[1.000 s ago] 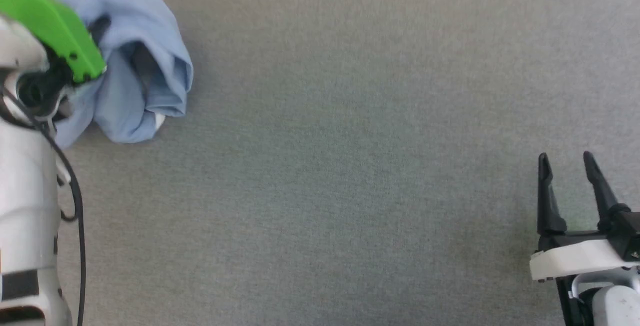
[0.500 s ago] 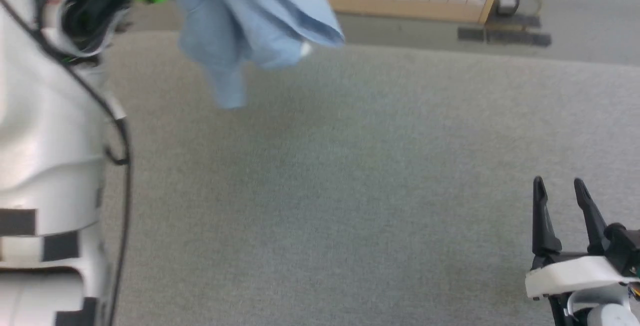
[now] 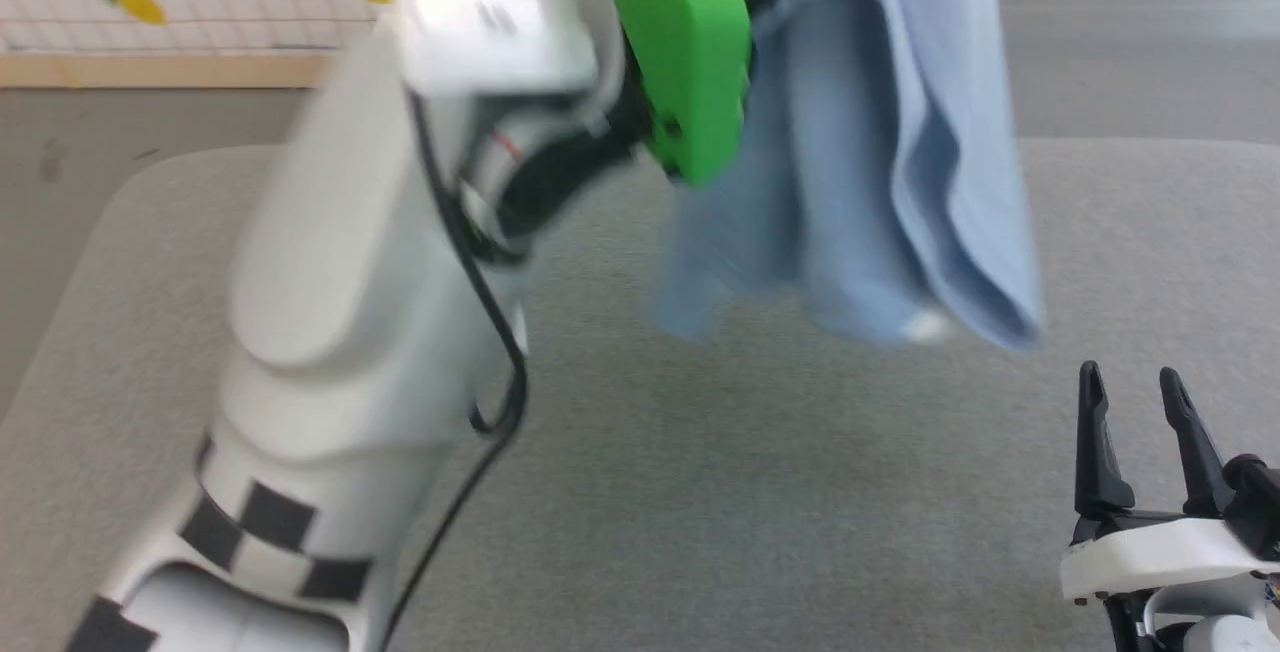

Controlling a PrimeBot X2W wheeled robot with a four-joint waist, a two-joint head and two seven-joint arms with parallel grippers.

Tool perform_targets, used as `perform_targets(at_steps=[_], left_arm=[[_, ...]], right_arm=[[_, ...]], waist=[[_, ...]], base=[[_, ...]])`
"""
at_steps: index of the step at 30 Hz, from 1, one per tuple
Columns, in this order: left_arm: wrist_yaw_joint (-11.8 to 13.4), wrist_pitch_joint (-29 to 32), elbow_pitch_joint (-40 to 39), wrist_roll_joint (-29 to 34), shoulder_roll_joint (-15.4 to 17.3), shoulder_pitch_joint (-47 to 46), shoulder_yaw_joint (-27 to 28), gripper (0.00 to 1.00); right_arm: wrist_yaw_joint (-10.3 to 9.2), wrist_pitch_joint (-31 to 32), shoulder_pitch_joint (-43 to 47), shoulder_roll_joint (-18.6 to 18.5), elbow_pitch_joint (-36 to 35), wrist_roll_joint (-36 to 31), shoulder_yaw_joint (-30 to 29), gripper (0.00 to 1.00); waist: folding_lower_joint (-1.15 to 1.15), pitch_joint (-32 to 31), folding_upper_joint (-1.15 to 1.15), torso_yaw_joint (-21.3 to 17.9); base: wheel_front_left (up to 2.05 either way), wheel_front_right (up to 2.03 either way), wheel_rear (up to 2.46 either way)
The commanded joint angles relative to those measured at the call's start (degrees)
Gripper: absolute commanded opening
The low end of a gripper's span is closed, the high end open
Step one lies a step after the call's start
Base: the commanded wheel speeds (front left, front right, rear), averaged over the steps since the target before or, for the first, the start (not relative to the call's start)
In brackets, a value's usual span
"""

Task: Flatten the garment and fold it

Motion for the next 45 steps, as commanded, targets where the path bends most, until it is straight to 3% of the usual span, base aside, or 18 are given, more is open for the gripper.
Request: perform_targets(at_steps=[1, 5, 15, 23, 24, 25, 34, 41, 45], left_arm=[[0.53, -1.03, -0.10, 1.02, -0.33, 2.33, -1.21, 0.00], [2.44, -4.50, 1.98, 2.49, -1.01, 8.16, -4.52, 0.00], [8.35, -15.06, 23.84, 7.68, -1.65, 21.69, -12.52, 0.00], [9.20, -17.86, 37.08, 6.79, -1.78, 23.36, -14.04, 0.00], [8.95, -18.32, 37.53, 6.31, -1.80, 23.17, -14.07, 0.36], [8.56, -19.17, 37.61, 5.65, -1.81, 22.82, -14.20, 0.98], [7.60, -25.11, 28.99, 0.32, -1.69, 20.71, -14.07, 1.00], [10.40, -34.12, 13.04, 0.70, 3.92, 27.25, -9.11, 1.00], [13.95, -42.32, 3.38, 4.60, 7.87, 33.76, -6.94, 1.00]], right_arm=[[-0.10, -0.28, 0.04, 0.02, 0.07, 0.65, -0.11, 1.00], [-0.10, -0.28, 0.22, 0.02, 0.30, 0.98, -0.41, 1.00], [-0.10, -0.28, -1.09, 0.03, 0.55, 1.56, 0.89, 1.00], [-0.10, -0.28, -2.02, 0.03, 1.08, 1.76, 1.33, 1.00], [-0.10, -0.28, -1.89, 0.03, 1.16, 1.68, 1.13, 1.00], [-0.10, -0.28, -1.63, 0.03, 1.29, 1.53, 0.90, 1.00], [-0.10, -0.28, 0.56, 0.03, 1.35, 0.59, 0.06, 1.00], [-0.10, -0.28, 1.71, 0.03, 1.03, 0.56, 0.32, 1.00], [-0.10, -0.28, 2.51, 0.03, 0.56, 0.45, 0.02, 1.00]], waist=[[0.00, 0.32, 0.00, -2.29], [0.00, 1.02, 0.00, -4.07], [0.00, 3.59, 0.00, -7.72], [0.00, 4.69, 0.00, -8.52], [0.00, 4.57, 0.00, -8.24], [0.00, 4.29, 0.00, -7.83], [0.00, 0.90, 0.00, -3.52], [0.00, -0.99, 0.00, -1.37], [0.00, -1.13, 0.00, -0.46]], base=[[0.00, 0.00, 0.00], [0.00, 0.00, 0.00], [0.00, 0.00, 0.00], [0.00, 0.00, 0.00], [0.00, 0.00, 0.00], [0.00, 0.00, 0.00], [0.00, 0.00, 0.00], [0.00, 0.00, 0.00], [0.00, 0.00, 0.00]])
